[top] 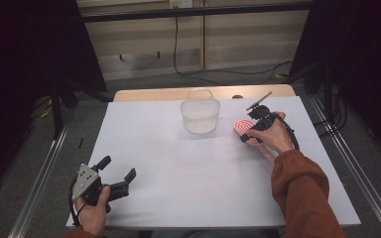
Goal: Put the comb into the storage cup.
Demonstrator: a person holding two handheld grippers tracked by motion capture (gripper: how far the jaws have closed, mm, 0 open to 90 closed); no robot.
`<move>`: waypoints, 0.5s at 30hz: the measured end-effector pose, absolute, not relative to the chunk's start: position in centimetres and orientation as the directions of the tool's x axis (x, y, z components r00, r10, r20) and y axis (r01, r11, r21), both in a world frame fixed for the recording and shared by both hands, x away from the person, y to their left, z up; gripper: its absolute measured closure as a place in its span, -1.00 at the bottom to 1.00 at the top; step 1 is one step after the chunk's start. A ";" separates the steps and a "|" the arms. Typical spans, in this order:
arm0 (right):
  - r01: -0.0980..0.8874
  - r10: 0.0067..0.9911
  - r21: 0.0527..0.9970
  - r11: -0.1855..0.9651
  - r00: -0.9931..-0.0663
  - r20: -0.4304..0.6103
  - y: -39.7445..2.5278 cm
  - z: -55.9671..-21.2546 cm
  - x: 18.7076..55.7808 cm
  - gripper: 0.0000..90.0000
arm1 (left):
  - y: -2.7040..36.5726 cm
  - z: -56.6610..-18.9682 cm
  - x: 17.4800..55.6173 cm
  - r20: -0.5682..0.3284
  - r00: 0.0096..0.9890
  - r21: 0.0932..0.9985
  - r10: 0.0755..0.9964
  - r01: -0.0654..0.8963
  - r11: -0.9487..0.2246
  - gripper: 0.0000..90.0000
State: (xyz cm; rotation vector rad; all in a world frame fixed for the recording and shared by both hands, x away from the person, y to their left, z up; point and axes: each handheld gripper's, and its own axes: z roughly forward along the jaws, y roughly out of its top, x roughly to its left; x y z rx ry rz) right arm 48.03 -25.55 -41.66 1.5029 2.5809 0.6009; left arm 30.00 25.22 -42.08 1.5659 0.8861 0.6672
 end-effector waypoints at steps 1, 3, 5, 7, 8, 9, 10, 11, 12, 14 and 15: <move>0.818 0.854 0.378 0.434 -0.507 0.115 -25.5 -41.8 48.1 -0.81 | 25.2 -42.1 30.0 -0.053 0.552 0.982 0.832 0.179 -0.056 -0.95; 0.826 0.859 0.369 0.427 -0.498 0.120 -25.5 -41.9 48.2 -0.77 | 25.2 -42.1 30.0 -0.053 0.552 0.982 0.832 0.179 -0.057 -0.95; 0.831 0.862 0.358 0.425 -0.493 0.119 -25.5 -42.1 48.2 -0.75 | 25.2 -42.1 30.0 -0.053 0.552 0.982 0.832 0.180 -0.057 -0.95; 0.832 0.861 0.350 0.429 -0.494 0.119 -25.5 -42.2 48.3 -0.76 | 25.2 -42.1 30.0 -0.054 0.552 0.982 0.832 0.180 -0.055 -0.95; 0.832 0.861 0.348 0.431 -0.495 0.117 -25.5 -42.3 48.3 -0.75 | 25.2 -42.1 30.0 -0.055 0.552 0.982 0.832 0.181 -0.055 -0.95; 0.832 0.861 0.348 0.432 -0.495 0.116 -25.5 -42.3 48.3 -0.75 | 25.2 -42.1 30.0 -0.053 0.551 0.982 0.833 0.180 -0.056 -0.95; 0.835 0.863 0.347 0.426 -0.491 0.121 -25.5 -42.4 48.4 -0.74 | 25.1 -42.1 30.0 -0.055 0.552 0.982 0.832 0.181 -0.055 -0.95; 0.836 0.864 0.350 0.423 -0.489 0.122 -25.5 -42.4 48.4 -0.73 | 25.1 -42.1 30.0 -0.057 0.551 0.982 0.832 0.182 -0.053 -0.95; 0.832 0.862 0.355 0.426 -0.492 0.119 -25.5 -42.5 48.5 -0.73 | 25.1 -42.1 30.0 -0.059 0.551 0.982 0.832 0.182 -0.051 -0.95; 0.832 0.861 0.350 0.430 -0.495 0.121 -25.3 -42.6 48.5 -0.71 | 25.2 -42.1 30.0 -0.053 0.551 0.982 0.833 0.182 -0.057 -0.95; 0.833 0.861 0.348 0.429 -0.494 0.119 -25.2 -42.6 48.5 -0.70 | 25.2 -42.1 30.0 -0.055 0.551 0.982 0.833 0.181 -0.055 -0.95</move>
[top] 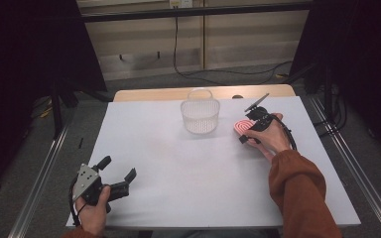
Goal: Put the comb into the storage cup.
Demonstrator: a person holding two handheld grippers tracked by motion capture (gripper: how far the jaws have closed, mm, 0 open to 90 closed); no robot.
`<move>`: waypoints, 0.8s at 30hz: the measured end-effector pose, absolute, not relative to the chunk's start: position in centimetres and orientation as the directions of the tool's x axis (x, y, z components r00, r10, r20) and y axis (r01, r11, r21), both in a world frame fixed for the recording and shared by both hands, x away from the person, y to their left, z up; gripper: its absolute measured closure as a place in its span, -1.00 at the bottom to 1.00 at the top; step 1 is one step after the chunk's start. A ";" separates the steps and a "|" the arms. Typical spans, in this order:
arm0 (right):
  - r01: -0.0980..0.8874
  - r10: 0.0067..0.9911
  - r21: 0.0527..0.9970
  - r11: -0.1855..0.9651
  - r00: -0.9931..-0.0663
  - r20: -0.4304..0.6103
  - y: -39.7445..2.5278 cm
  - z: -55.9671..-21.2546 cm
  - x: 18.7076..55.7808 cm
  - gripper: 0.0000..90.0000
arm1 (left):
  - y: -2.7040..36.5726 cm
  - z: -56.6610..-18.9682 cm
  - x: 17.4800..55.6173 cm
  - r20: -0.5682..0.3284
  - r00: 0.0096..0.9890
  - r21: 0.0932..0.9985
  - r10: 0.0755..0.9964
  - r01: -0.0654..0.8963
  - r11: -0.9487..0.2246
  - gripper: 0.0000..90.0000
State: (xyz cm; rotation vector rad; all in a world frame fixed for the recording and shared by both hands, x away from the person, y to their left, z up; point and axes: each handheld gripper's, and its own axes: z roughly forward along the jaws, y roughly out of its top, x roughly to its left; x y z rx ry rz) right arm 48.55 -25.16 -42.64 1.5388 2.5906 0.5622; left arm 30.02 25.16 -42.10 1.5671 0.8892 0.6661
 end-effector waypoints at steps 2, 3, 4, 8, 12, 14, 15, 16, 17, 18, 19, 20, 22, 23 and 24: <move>0.834 0.862 0.341 0.434 -0.494 0.112 -25.0 -42.8 48.6 -0.68 | 25.2 -42.1 30.0 -0.054 0.551 0.982 0.833 0.181 -0.056 -0.95; 0.836 0.864 0.339 0.431 -0.491 0.112 -25.0 -42.8 48.5 -0.64 | 25.2 -42.1 30.0 -0.054 0.551 0.982 0.833 0.181 -0.056 -0.95; 0.838 0.865 0.336 0.431 -0.490 0.112 -25.0 -42.8 48.5 -0.62 | 25.2 -42.1 30.0 -0.055 0.550 0.982 0.833 0.183 -0.056 -0.95; 0.842 0.867 0.332 0.425 -0.484 0.116 -25.1 -42.9 48.6 -0.62 | 25.1 -42.1 30.0 -0.055 0.550 0.982 0.833 0.181 -0.055 -0.95; 0.843 0.866 0.321 0.432 -0.487 0.113 -24.9 -43.2 48.7 -0.62 | 25.2 -42.1 30.0 -0.054 0.551 0.982 0.833 0.181 -0.056 -0.95; 0.844 0.866 0.318 0.432 -0.486 0.113 -24.8 -43.1 48.8 -0.59 | 25.2 -42.1 30.0 -0.053 0.551 0.982 0.833 0.181 -0.057 -0.95; 0.844 0.866 0.315 0.435 -0.487 0.109 -24.7 -43.1 48.8 -0.58 | 25.2 -42.1 30.0 -0.053 0.551 0.982 0.833 0.182 -0.058 -0.95; 0.843 0.866 0.311 0.438 -0.489 0.106 -24.7 -43.1 48.8 -0.58 | 25.2 -42.1 30.0 -0.053 0.551 0.982 0.833 0.182 -0.058 -0.95; 0.847 0.870 0.309 0.433 -0.483 0.103 -24.7 -43.0 48.7 -0.58 | 25.2 -42.1 30.0 -0.055 0.550 0.982 0.833 0.182 -0.055 -0.95; 0.846 0.869 0.310 0.433 -0.483 0.103 -24.8 -43.0 48.7 -0.57 | 25.2 -42.1 30.0 -0.055 0.550 0.982 0.833 0.182 -0.055 -0.95; 0.850 0.873 0.308 0.427 -0.477 0.106 -24.8 -43.0 48.7 -0.57 | 25.2 -42.1 30.0 -0.053 0.551 0.982 0.833 0.181 -0.058 -0.95; 0.850 0.873 0.308 0.427 -0.477 0.106 -24.8 -43.0 48.7 -0.57 | 25.2 -42.1 30.0 -0.053 0.551 0.982 0.833 0.181 -0.058 -0.95; 0.852 0.876 0.312 0.421 -0.471 0.102 -24.8 -42.9 48.6 -0.57 | 25.2 -42.1 30.0 -0.053 0.551 0.982 0.833 0.181 -0.058 -0.95; 0.850 0.876 0.315 0.421 -0.472 0.103 -24.8 -42.9 48.6 -0.57 | 25.2 -42.1 30.0 -0.053 0.551 0.982 0.833 0.181 -0.057 -0.95; 0.854 0.878 0.313 0.416 -0.466 0.106 -24.9 -42.8 48.5 -0.56 | 25.2 -42.1 30.0 -0.053 0.551 0.982 0.833 0.182 -0.057 -0.95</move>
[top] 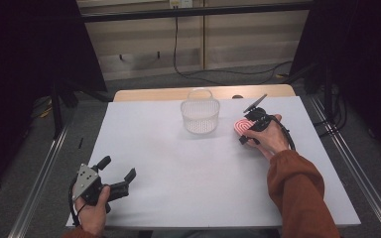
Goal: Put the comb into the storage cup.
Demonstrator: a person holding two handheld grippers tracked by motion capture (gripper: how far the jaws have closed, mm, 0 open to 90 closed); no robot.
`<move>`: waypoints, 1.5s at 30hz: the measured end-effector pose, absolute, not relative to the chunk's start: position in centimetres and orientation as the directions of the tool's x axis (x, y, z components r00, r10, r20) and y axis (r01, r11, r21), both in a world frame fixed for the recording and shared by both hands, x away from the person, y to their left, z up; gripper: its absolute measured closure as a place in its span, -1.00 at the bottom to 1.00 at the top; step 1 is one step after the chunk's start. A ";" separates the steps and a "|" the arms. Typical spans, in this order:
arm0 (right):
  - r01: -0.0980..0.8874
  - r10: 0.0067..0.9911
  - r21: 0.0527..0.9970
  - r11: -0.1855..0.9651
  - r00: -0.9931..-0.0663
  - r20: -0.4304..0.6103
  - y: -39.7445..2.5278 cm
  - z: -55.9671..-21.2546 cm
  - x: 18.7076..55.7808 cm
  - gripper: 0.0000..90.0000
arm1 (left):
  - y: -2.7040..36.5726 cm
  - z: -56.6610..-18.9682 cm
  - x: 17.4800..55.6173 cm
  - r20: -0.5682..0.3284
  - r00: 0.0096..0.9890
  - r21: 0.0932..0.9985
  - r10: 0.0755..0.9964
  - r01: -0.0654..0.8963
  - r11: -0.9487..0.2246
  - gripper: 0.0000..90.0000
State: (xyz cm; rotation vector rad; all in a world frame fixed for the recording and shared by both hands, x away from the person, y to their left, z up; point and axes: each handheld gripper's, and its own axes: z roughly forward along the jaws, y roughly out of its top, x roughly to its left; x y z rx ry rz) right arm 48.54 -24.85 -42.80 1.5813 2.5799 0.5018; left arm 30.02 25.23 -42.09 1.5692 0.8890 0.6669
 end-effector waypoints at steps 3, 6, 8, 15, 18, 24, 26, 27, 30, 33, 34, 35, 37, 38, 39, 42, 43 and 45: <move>0.856 0.879 0.309 0.414 -0.464 0.106 -25.0 -42.7 48.5 -0.56 | 25.2 -42.1 30.0 -0.053 0.551 0.982 0.833 0.181 -0.058 -0.95; 0.858 0.882 0.312 0.409 -0.459 0.106 -25.1 -42.6 48.4 -0.56 | 25.2 -42.1 30.0 -0.053 0.551 0.982 0.833 0.182 -0.058 -0.95; 0.859 0.883 0.310 0.408 -0.458 0.104 -25.2 -42.6 48.4 -0.56 | 25.2 -42.1 30.0 -0.054 0.551 0.982 0.833 0.182 -0.057 -0.95; 0.857 0.883 0.320 0.405 -0.458 0.109 -25.2 -42.3 48.2 -0.56 | 25.2 -42.1 30.0 -0.052 0.551 0.981 0.833 0.182 -0.060 -0.95; 0.855 0.881 0.327 0.402 -0.458 0.117 -25.4 -41.9 48.1 -0.56 | 25.2 -42.1 30.0 -0.054 0.551 0.982 0.833 0.183 -0.057 -0.95; 0.855 0.880 0.333 0.397 -0.458 0.127 -25.7 -41.5 47.9 -0.56 | 25.2 -42.1 30.0 -0.057 0.551 0.982 0.832 0.184 -0.054 -0.95; 0.855 0.881 0.340 0.392 -0.455 0.128 -25.7 -41.3 47.8 -0.56 | 25.2 -42.1 30.0 -0.056 0.551 0.981 0.832 0.184 -0.056 -0.95; 0.855 0.880 0.336 0.394 -0.456 0.129 -25.7 -41.2 47.8 -0.55 | 25.2 -42.1 30.0 -0.055 0.550 0.981 0.833 0.184 -0.056 -0.95; 0.850 0.877 0.346 0.397 -0.462 0.128 -25.8 -41.0 47.7 -0.55 | 25.2 -42.1 30.0 -0.055 0.550 0.981 0.833 0.183 -0.057 -0.95; 0.852 0.879 0.339 0.399 -0.461 0.123 -25.9 -40.7 47.5 -0.55 | 25.2 -42.1 30.0 -0.055 0.550 0.981 0.833 0.183 -0.056 -0.95; 0.852 0.879 0.339 0.399 -0.461 0.123 -25.9 -40.7 47.5 -0.55 | 25.2 -42.1 30.0 -0.055 0.550 0.981 0.833 0.183 -0.056 -0.95; 0.853 0.879 0.343 0.394 -0.458 0.130 -26.0 -40.6 47.4 -0.55 | 25.2 -42.1 30.0 -0.057 0.551 0.981 0.833 0.184 -0.054 -0.95; 0.852 0.880 0.349 0.390 -0.457 0.132 -26.1 -40.4 47.4 -0.55 | 25.2 -42.1 30.0 -0.055 0.551 0.981 0.833 0.184 -0.056 -0.95; 0.854 0.882 0.350 0.386 -0.452 0.130 -26.1 -40.3 47.3 -0.55 | 25.2 -42.1 30.0 -0.055 0.551 0.981 0.833 0.184 -0.056 -0.95; 0.848 0.879 0.357 0.391 -0.459 0.127 -26.2 -40.2 47.3 -0.55 | 25.2 -42.1 30.1 -0.057 0.551 0.981 0.833 0.185 -0.055 -0.95; 0.850 0.880 0.360 0.385 -0.456 0.135 -26.2 -39.9 47.1 -0.55 | 25.2 -42.1 30.0 -0.057 0.551 0.981 0.832 0.185 -0.055 -0.95; 0.850 0.880 0.354 0.389 -0.457 0.130 -26.1 -39.8 47.0 -0.55 | 25.1 -42.1 30.0 -0.057 0.550 0.981 0.833 0.184 -0.055 -0.95; 0.848 0.880 0.357 0.391 -0.459 0.126 -26.2 -39.7 47.0 -0.55 | 25.2 -42.1 30.0 -0.057 0.550 0.981 0.833 0.184 -0.054 -0.95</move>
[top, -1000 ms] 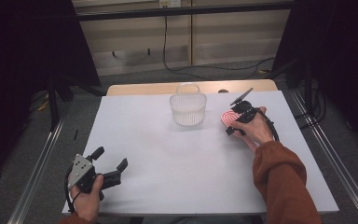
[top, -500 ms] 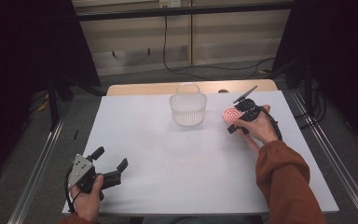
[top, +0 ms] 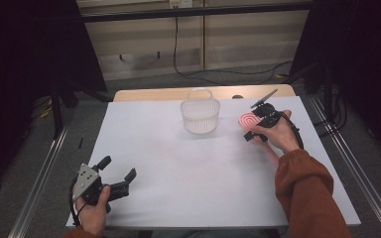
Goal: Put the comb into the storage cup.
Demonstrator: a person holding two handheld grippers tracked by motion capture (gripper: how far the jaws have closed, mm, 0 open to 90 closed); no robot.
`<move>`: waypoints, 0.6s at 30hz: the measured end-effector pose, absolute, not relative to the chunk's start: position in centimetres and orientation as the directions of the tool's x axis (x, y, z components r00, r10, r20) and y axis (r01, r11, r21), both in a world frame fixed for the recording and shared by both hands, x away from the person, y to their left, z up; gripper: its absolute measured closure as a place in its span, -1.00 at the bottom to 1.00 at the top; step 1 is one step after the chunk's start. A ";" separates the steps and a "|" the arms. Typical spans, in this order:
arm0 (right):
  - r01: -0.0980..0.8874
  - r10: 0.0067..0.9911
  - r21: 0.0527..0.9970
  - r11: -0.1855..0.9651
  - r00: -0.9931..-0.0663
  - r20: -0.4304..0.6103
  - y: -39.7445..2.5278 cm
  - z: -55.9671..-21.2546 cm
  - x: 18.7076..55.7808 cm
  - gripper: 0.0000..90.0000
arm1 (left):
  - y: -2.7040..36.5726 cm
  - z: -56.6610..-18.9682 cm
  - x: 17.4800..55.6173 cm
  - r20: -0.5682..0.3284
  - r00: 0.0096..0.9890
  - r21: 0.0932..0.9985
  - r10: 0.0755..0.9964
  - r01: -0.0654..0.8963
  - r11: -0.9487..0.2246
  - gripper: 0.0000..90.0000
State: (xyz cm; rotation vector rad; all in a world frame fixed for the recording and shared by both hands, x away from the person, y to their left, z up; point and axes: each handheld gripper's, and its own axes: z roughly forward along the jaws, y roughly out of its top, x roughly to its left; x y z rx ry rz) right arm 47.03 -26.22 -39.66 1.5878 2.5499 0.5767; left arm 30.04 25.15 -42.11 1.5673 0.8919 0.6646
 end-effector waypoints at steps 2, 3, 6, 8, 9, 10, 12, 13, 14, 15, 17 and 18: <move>0.851 0.883 0.358 0.384 -0.452 0.127 -26.2 -39.4 47.0 -0.55 | 25.2 -42.1 30.0 -0.058 0.551 0.981 0.832 0.185 -0.054 -0.95; 0.851 0.883 0.358 0.384 -0.452 0.127 -26.2 -39.4 47.0 -0.55 | 25.2 -42.1 30.0 -0.058 0.551 0.981 0.832 0.185 -0.055 -0.95; 0.840 0.880 0.381 0.386 -0.459 0.120 -26.2 -38.8 46.9 -0.55 | 25.2 -42.1 30.1 -0.059 0.552 0.981 0.832 0.186 -0.054 -0.95; 0.839 0.883 0.389 0.381 -0.454 0.116 -26.2 -38.6 46.9 -0.55 | 25.2 -42.1 30.0 -0.058 0.551 0.981 0.833 0.184 -0.054 -0.95; 0.838 0.882 0.393 0.379 -0.456 0.120 -26.2 -38.4 46.8 -0.55 | 25.2 -42.1 30.0 -0.058 0.551 0.982 0.833 0.184 -0.054 -0.95; 0.837 0.881 0.397 0.377 -0.456 0.124 -26.2 -38.2 46.8 -0.55 | 25.2 -42.1 30.0 -0.059 0.551 0.981 0.833 0.185 -0.052 -0.95; 0.830 0.884 0.418 0.370 -0.453 0.117 -26.2 -37.9 46.7 -0.55 | 25.2 -42.1 30.1 -0.056 0.551 0.981 0.833 0.185 -0.056 -0.95; 0.830 0.884 0.418 0.370 -0.453 0.117 -26.2 -37.9 46.7 -0.55 | 25.2 -42.1 30.1 -0.057 0.551 0.981 0.833 0.185 -0.056 -0.95; 0.827 0.884 0.426 0.366 -0.453 0.119 -26.3 -37.8 46.6 -0.55 | 25.2 -42.1 30.1 -0.053 0.551 0.981 0.833 0.184 -0.059 -0.95; 0.827 0.884 0.426 0.366 -0.453 0.119 -26.3 -37.8 46.6 -0.55 | 25.2 -42.1 30.1 -0.053 0.551 0.981 0.833 0.184 -0.059 -0.95; 0.819 0.883 0.443 0.364 -0.455 0.115 -26.4 -37.6 46.5 -0.55 | 25.2 -42.1 30.1 -0.054 0.551 0.981 0.833 0.185 -0.059 -0.95; 0.819 0.883 0.443 0.364 -0.455 0.115 -26.4 -37.6 46.5 -0.55 | 25.2 -42.1 30.1 -0.054 0.551 0.981 0.833 0.185 -0.059 -0.95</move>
